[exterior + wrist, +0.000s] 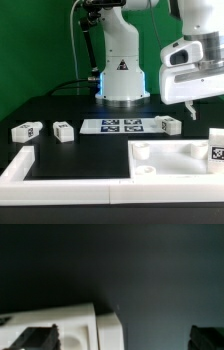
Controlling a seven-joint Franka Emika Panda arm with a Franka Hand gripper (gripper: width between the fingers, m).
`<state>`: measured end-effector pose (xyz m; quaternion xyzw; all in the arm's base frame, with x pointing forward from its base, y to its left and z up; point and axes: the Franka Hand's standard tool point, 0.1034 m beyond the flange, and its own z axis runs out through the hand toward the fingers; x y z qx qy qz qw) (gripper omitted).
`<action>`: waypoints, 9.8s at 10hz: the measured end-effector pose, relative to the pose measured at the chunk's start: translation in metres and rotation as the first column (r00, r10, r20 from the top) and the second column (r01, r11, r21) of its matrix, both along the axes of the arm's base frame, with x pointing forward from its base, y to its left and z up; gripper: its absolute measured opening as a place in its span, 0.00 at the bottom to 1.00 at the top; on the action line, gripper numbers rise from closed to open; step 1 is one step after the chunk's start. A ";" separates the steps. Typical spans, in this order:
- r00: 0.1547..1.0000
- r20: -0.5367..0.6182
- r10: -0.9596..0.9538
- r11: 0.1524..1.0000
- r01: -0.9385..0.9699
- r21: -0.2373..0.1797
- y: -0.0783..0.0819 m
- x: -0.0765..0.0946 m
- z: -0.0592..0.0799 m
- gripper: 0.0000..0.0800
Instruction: Assemble square table
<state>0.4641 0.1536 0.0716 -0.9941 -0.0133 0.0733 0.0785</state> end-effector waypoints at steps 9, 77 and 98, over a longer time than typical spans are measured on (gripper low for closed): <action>0.917 -0.063 0.394 0.917 -0.397 -0.038 -0.026 -0.081 -0.039 0.81; 0.683 0.718 0.134 0.991 -0.073 -0.116 -0.126 0.168 0.095 0.36; 0.751 0.650 0.114 0.993 -0.107 -0.051 -0.152 0.154 0.019 0.36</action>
Offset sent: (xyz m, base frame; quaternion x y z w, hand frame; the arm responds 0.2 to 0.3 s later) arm 0.0000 0.0000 0.0000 0.0000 0.0000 -0.1296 0.9916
